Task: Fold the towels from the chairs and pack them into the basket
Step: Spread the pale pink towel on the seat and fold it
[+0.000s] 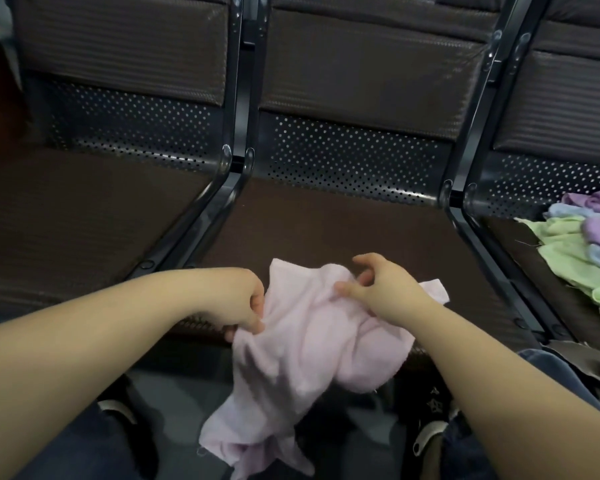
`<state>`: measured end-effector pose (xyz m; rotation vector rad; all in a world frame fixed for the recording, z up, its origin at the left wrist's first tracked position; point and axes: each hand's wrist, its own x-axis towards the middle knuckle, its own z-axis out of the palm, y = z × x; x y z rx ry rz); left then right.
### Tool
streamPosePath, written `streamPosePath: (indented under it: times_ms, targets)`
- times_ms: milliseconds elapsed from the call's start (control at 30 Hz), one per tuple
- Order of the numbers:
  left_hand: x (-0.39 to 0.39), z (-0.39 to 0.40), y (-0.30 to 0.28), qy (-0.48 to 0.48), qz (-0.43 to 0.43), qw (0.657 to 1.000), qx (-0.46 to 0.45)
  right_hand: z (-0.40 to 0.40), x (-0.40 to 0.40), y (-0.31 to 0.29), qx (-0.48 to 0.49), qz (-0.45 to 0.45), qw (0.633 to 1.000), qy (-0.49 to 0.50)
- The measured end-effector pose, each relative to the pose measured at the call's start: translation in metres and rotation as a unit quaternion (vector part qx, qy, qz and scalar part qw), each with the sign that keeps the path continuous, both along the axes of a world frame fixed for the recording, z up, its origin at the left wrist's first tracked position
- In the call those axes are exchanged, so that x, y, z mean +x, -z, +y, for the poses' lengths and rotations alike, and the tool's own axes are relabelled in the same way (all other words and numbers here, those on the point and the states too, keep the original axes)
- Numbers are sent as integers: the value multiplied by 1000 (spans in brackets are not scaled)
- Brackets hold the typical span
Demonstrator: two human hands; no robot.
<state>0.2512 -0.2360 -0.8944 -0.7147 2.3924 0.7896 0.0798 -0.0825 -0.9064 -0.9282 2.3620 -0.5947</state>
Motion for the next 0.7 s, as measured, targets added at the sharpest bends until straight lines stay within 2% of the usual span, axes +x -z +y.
streamPosePath:
  times_ms: [67,133,267,367,500,600,700]
  targets:
    - [5,-1,-5,27,-54,998,8,-4,5,0,17,12,999,-47]
    - [8,-2,-9,48,-69,996,-21,-7,14,-4,29,43,993,-102]
    - [7,1,-14,33,71,984,-160,-10,36,-20,-1,100,978,-185]
    - [6,13,-20,52,154,982,-99,-6,50,-34,-39,60,972,-223]
    - [11,21,-25,75,182,980,-5,6,54,-41,-73,14,970,-230]
    - [20,18,-28,48,220,973,46,13,50,-47,-93,-32,974,-204]
    - [30,10,-34,2,240,968,79,21,48,-54,-69,-32,977,-201]
